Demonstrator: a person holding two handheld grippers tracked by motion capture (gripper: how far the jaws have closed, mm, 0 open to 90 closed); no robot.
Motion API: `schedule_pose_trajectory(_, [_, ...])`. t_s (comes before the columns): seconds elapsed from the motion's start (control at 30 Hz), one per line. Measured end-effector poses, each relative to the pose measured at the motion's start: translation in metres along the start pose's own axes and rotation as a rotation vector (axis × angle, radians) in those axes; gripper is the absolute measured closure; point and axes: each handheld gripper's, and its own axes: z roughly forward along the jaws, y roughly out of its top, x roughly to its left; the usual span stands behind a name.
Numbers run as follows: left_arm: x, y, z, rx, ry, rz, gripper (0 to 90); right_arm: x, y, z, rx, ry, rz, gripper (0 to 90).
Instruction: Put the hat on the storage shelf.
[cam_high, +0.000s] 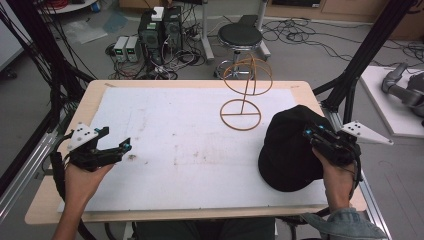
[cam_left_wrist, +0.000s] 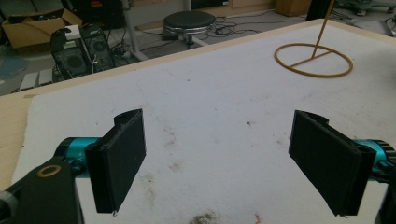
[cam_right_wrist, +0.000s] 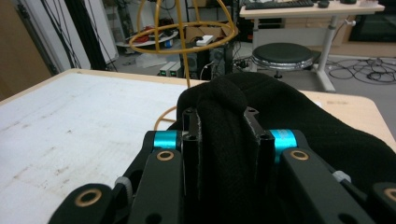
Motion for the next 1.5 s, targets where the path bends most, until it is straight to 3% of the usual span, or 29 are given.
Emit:
schedule_pose_trajectory(0.63, [0.003, -0.001, 0.0, 0.004, -0.003, -0.006, 19.1, 0.022, 0.055, 0.009, -0.078, 0.055, -0.097, 73.5])
schedule_pose_trajectory(1.5, [0.006, -0.003, 0.001, 0.01, 0.003, -0.008, 19.1, 0.045, 0.123, 0.023, -0.259, 0.126, -0.119, 73.4])
